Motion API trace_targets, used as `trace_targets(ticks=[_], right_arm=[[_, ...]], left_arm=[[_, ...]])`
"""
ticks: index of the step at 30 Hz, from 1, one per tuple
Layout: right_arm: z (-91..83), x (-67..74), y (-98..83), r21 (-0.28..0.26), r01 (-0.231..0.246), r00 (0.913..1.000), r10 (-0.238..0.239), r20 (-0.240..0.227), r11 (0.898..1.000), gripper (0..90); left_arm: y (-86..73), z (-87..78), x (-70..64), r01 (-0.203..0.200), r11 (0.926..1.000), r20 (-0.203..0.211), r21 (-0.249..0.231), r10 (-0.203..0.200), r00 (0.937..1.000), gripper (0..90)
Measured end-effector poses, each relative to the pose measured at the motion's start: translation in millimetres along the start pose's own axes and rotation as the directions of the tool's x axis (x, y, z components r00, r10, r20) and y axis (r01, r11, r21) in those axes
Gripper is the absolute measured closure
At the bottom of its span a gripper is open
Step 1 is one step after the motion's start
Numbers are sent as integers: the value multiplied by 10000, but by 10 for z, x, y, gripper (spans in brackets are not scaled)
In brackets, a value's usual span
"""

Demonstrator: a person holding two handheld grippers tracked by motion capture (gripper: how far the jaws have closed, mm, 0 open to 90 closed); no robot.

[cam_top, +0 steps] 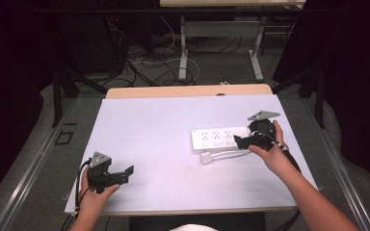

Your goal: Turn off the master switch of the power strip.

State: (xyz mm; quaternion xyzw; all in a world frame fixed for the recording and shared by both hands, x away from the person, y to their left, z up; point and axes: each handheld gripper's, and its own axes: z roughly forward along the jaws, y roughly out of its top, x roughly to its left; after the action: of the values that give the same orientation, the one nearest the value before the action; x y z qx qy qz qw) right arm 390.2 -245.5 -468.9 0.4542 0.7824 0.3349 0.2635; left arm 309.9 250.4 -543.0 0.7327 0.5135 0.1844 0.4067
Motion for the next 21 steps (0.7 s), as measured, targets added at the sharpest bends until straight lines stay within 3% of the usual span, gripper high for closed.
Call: trace_targets(ticks=[10, 21], right_arm=[[-192, 70, -140, -277, 301, 9994, -306, -155, 9992, 0], [-338, 122, -368, -517, 216, 9993, -231, -289, 9984, 0]], left_arm=[[0, -1, -5, -9, 10000, -14, -3, 9, 10000, 40], [0, -8, -5, -17, 10000, -8, 2, 17, 10000, 40]])
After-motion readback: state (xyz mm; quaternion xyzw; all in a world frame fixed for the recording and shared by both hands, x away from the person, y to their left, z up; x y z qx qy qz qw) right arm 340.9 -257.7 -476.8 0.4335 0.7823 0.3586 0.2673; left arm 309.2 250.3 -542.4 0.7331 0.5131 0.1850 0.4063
